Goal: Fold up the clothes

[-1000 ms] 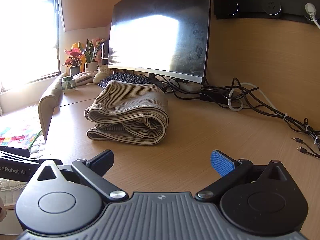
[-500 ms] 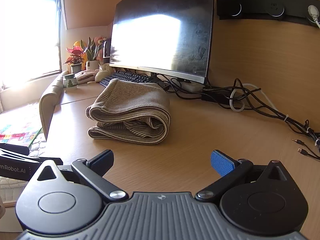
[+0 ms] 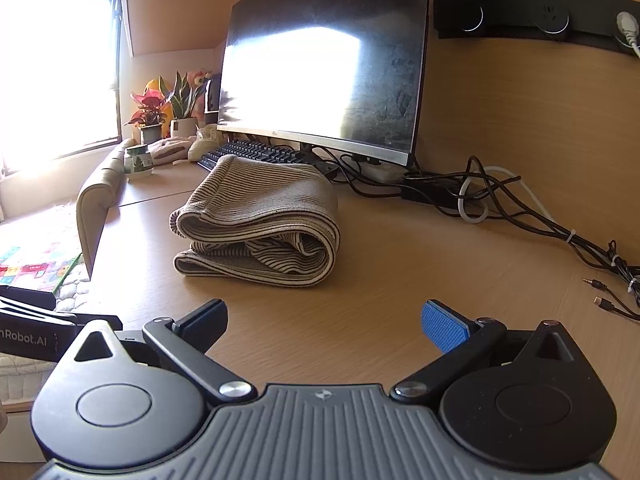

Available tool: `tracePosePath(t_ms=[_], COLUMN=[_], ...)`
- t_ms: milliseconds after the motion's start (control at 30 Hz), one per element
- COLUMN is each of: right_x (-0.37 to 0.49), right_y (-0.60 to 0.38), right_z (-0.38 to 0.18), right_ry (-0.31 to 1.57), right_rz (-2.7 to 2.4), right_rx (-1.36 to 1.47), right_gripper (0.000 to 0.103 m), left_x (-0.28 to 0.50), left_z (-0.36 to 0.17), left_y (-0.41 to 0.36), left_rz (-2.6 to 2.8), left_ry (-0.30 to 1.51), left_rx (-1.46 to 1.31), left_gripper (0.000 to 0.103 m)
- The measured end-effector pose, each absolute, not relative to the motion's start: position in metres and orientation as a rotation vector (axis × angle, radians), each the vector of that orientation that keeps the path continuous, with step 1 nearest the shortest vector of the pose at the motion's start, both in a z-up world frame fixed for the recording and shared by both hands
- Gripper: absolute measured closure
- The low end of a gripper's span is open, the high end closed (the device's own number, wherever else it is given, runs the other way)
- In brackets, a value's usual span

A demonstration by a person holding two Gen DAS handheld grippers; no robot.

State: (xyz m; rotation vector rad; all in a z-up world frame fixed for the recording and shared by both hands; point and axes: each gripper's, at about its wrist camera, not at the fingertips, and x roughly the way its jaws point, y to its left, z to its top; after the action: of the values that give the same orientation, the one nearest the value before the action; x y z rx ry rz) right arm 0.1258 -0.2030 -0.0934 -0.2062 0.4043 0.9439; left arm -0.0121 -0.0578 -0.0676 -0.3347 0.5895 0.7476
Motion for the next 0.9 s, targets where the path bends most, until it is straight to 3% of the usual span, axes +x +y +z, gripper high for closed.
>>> tracePosePath(t_ms=[900], right_x=[0.1268], right_y=[-0.2021], right_z=[-0.0932], right_ry=[0.415], right_rz=[0.96], right_rx=[-0.21], right_gripper=[0.0], left_x=[-0.0128], left_z=[-0.0655], left_y=[-0.0579], left_rz=[0.765], left_ry=[0.582], left_rx=[-0.32], left_gripper=[0.0])
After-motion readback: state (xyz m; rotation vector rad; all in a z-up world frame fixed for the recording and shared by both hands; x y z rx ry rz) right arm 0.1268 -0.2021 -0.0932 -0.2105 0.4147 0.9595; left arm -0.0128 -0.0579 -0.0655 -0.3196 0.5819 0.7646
